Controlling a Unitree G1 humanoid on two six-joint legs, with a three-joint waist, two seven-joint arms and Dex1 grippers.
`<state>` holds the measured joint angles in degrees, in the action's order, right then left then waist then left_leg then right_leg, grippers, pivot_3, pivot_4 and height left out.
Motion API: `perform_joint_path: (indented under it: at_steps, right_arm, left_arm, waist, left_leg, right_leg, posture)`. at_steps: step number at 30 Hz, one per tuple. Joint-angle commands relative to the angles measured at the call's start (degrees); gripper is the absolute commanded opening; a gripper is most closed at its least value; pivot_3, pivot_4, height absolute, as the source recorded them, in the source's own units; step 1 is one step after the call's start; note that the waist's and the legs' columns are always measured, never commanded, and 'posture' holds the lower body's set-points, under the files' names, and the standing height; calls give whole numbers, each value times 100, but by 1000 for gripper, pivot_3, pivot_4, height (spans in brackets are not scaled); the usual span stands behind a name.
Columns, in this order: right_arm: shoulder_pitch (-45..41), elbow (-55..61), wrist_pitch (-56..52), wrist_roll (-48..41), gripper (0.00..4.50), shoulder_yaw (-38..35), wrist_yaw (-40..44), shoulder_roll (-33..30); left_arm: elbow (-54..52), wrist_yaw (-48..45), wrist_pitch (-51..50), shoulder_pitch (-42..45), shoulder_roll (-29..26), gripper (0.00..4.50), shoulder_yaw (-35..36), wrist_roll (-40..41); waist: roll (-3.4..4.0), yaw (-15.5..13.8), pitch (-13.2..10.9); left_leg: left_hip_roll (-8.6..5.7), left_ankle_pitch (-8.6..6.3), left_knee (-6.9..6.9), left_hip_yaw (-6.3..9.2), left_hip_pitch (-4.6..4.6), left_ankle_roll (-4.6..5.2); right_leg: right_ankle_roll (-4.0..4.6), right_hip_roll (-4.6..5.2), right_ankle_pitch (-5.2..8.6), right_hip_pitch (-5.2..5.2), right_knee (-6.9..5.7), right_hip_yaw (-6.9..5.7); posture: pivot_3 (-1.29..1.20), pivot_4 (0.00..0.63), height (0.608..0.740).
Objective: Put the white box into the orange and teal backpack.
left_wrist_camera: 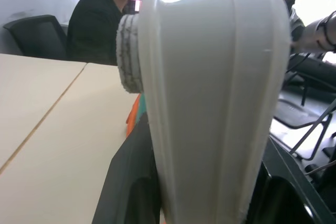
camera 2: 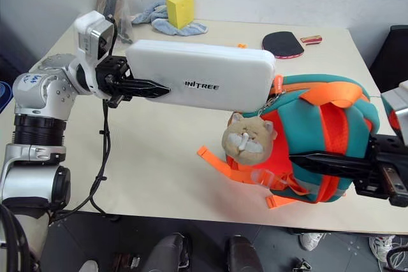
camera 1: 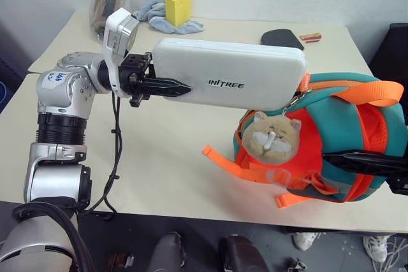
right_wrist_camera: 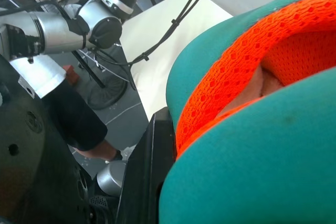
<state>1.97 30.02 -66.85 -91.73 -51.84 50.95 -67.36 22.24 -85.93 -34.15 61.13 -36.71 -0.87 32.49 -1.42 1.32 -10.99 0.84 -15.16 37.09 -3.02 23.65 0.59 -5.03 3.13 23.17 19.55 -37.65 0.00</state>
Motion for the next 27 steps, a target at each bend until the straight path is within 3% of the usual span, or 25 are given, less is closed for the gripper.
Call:
perform_joint_path:
  at_steps: [1,6,11,18,27]
  right_arm:
    - [-52,-21,18,-376,27,-259,4,-158]
    - [-219,-94,167,-928,27,-240,-290,-269]
    - [-403,125,404,-1007,27,134,-558,-223]
    - [-757,420,943,-561,27,1001,-852,52]
    - [-565,716,1145,-184,27,1115,-856,297]
  left_arm:
    - [50,-97,272,145,-62,1339,15,-175]
    - [-54,-163,364,63,10,1339,-99,-282]
    - [-655,-31,367,-211,433,1339,-519,-380]
    - [-949,1255,746,-182,1994,1339,-1238,-1065]
    - [-610,1781,1055,-72,3032,1339,-1889,-1738]
  waist:
    - [0,-3,0]
    - [-2,-7,-1]
    - [-2,-41,-1]
    - [-3,-145,-1]
    - [-2,-148,-1]
  left_leg:
    - [0,0,0,0,0,0]
    - [0,-1,2,0,2,1]
    - [0,-1,2,2,4,1]
    - [0,-2,25,8,25,8]
    - [-2,-7,26,14,45,17]
  right_leg:
    - [0,0,0,0,0,-1]
    - [0,1,0,1,-1,-2]
    - [0,1,0,1,0,-3]
    - [-8,0,-5,7,-1,-6]
    - [-17,-8,-9,18,-6,-13]
  posture:
    - [0,150,740]
    - [0,150,740]
    - [0,150,740]
    - [0,150,740]
    - [0,150,740]
